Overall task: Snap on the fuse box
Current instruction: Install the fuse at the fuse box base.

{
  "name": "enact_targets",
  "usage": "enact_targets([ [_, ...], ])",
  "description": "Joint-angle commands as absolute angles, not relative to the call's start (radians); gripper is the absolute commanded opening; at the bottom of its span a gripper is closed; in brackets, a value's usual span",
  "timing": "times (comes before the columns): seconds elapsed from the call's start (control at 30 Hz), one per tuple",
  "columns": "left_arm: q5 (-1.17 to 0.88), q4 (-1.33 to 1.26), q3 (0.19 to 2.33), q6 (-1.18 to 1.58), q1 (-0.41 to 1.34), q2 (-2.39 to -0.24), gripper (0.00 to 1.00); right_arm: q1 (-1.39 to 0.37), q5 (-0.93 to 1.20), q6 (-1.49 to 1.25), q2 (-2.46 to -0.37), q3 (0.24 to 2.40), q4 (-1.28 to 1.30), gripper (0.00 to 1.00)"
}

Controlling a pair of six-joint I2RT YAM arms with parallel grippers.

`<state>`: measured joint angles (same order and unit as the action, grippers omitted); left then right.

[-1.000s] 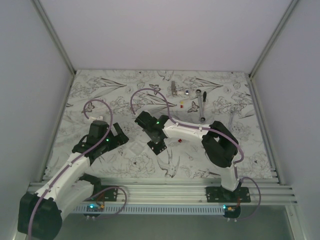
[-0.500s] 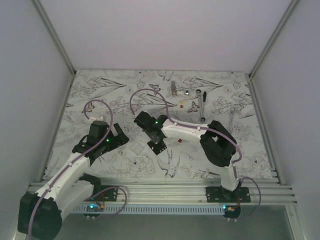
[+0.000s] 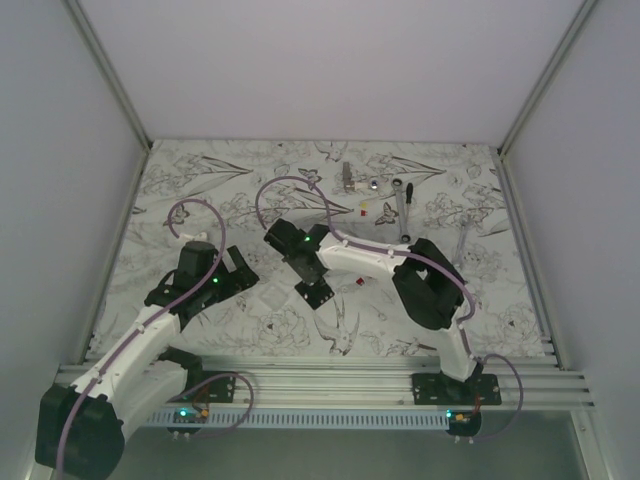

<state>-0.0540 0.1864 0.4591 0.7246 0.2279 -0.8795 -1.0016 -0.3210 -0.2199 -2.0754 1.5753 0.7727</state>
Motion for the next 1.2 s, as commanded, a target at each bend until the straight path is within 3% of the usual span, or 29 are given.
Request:
enact_targets([
  [0.0, -0.061, 0.190, 0.443, 0.730, 0.221, -0.882, 1.00, -0.987, -0.246, -0.207, -2.184, 1.554, 0.818, 0.00],
  [0.57, -0.069, 0.187, 0.437, 0.733, 0.221, -0.875, 1.00, -0.883, -0.146, -0.187, -2.135, 1.406, 0.731, 0.00],
  [0.67, -0.069, 0.189, 0.436, 0.735, 0.221, -0.871, 1.00, -0.899, -0.182, -0.190, -2.074, 1.421, 0.725, 0.05],
  [0.73, -0.070, 0.188, 0.437, 0.735, 0.222, -0.871, 1.00, -0.908, -0.208, -0.193, -2.043, 1.434, 0.724, 0.14],
  [1.17, -0.074, 0.189, 0.436, 0.738, 0.221, -0.868, 1.00, -0.931, -0.228, -0.213, -1.876, 1.401, 0.643, 0.30],
])
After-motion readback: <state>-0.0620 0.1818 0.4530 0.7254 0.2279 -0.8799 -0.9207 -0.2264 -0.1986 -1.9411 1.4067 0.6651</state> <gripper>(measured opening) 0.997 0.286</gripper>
